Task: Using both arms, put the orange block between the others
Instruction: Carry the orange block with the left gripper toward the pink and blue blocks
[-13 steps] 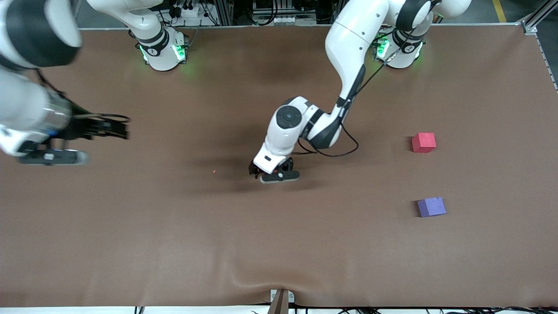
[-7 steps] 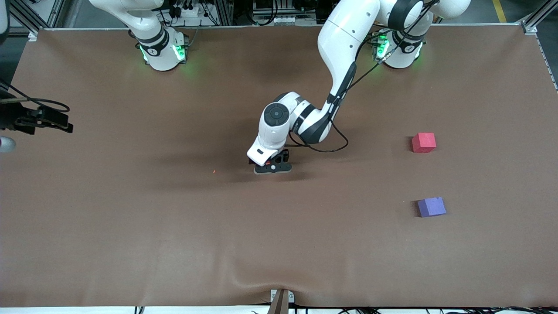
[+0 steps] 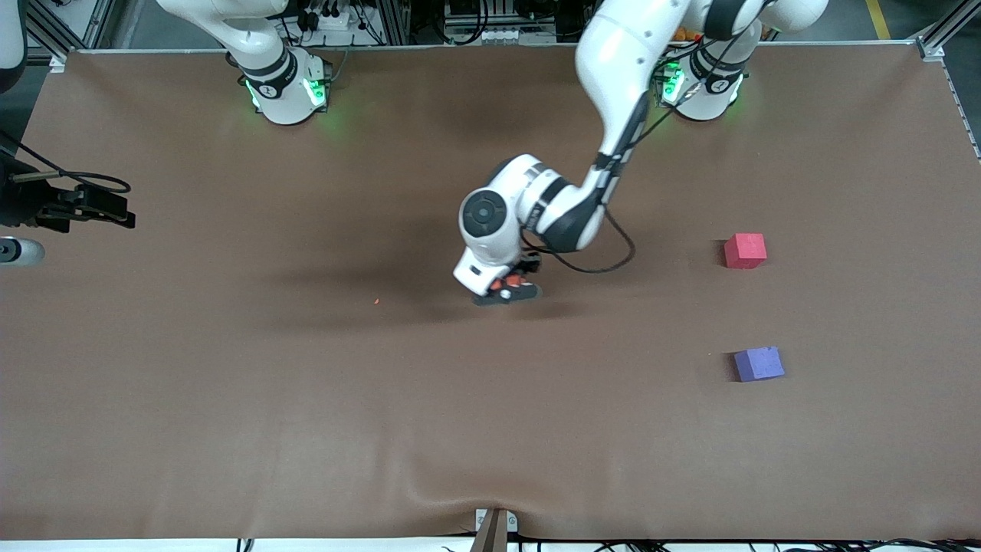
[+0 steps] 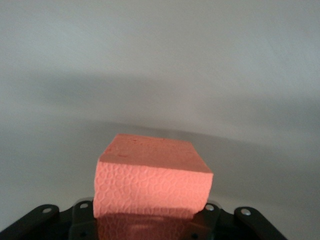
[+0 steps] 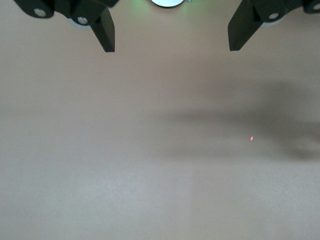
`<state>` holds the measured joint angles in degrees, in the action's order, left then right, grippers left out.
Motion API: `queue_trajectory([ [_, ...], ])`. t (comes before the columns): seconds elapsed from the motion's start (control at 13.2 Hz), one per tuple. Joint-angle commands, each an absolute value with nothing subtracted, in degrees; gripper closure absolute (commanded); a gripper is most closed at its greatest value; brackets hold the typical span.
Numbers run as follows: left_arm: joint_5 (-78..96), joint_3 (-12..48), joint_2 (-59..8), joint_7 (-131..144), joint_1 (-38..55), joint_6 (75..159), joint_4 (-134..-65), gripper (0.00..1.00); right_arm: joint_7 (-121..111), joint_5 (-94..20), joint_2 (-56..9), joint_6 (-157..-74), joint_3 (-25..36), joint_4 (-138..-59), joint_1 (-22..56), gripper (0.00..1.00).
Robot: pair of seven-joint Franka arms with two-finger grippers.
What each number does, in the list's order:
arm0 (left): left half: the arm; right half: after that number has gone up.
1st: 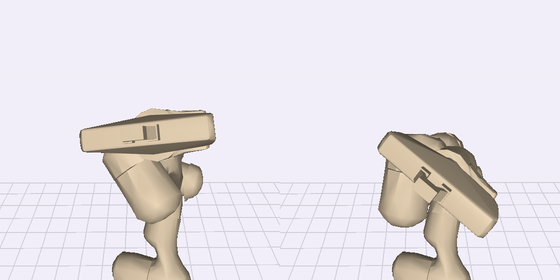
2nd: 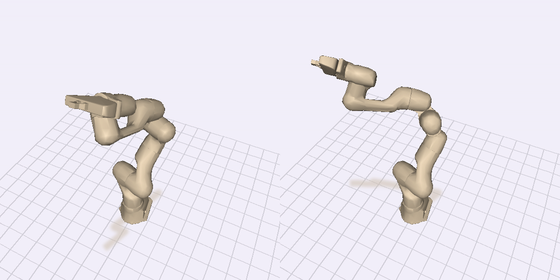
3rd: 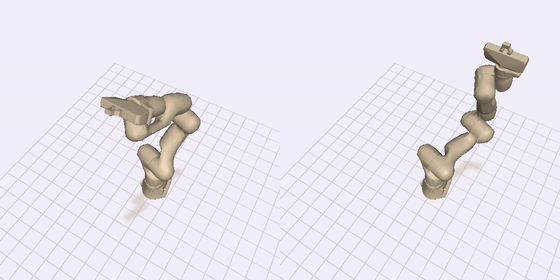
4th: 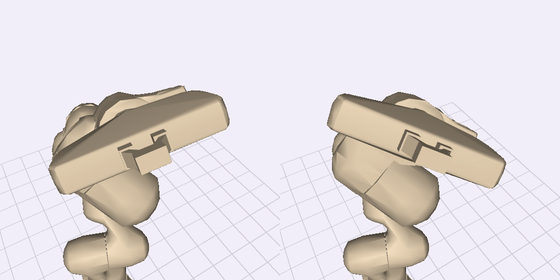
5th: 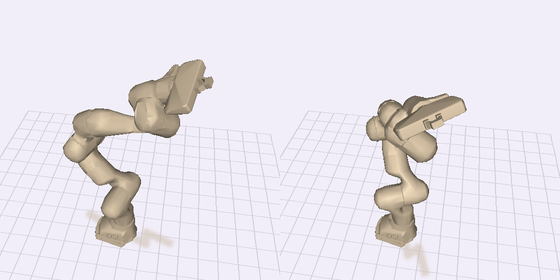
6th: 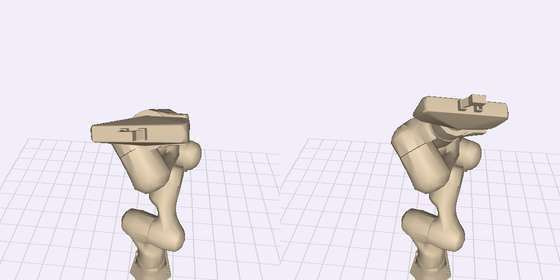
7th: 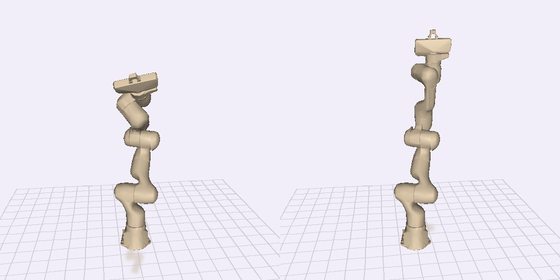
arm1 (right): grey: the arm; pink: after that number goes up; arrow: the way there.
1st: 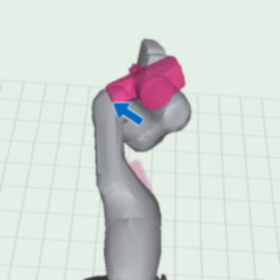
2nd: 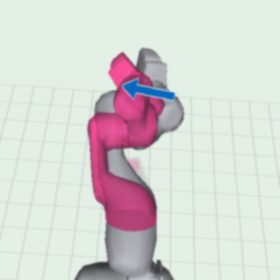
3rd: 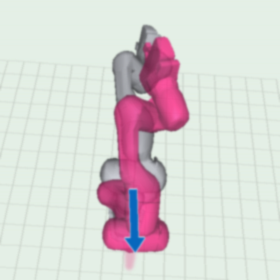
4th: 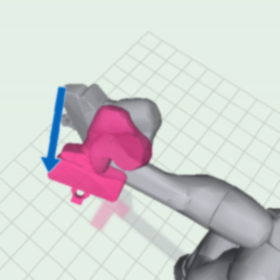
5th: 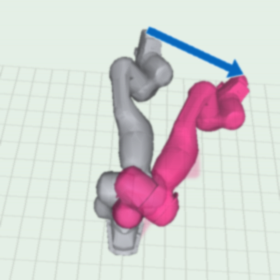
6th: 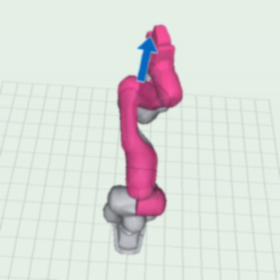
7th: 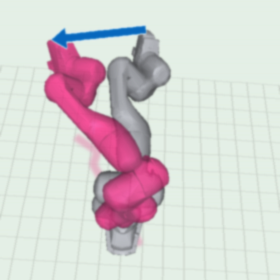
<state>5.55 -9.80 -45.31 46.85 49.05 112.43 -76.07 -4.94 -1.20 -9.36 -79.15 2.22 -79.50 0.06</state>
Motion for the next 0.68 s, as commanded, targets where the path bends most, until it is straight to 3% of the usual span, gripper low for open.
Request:
queue_trajectory([
  [0.0,4.7,-8.5,-39.0,39.3,36.3,108.2,-78.8,1.00,-6.2,-0.3,-8.1,-77.4,1.7,-80.3,-1.8,0.00],
  [0.38,4.2,-8.5,-30.3,25.9,21.3,110.6,-94.4,1.00,-6.2,-0.2,-7.9,-77.3,1.4,-79.7,-1.7,0.00],
  [0.61,4.3,-8.4,-25.4,19.1,15.7,121.9,-107.2,1.00,-6.2,-0.2,-7.1,-77.3,1.6,-79.6,-1.8,0.00],
])
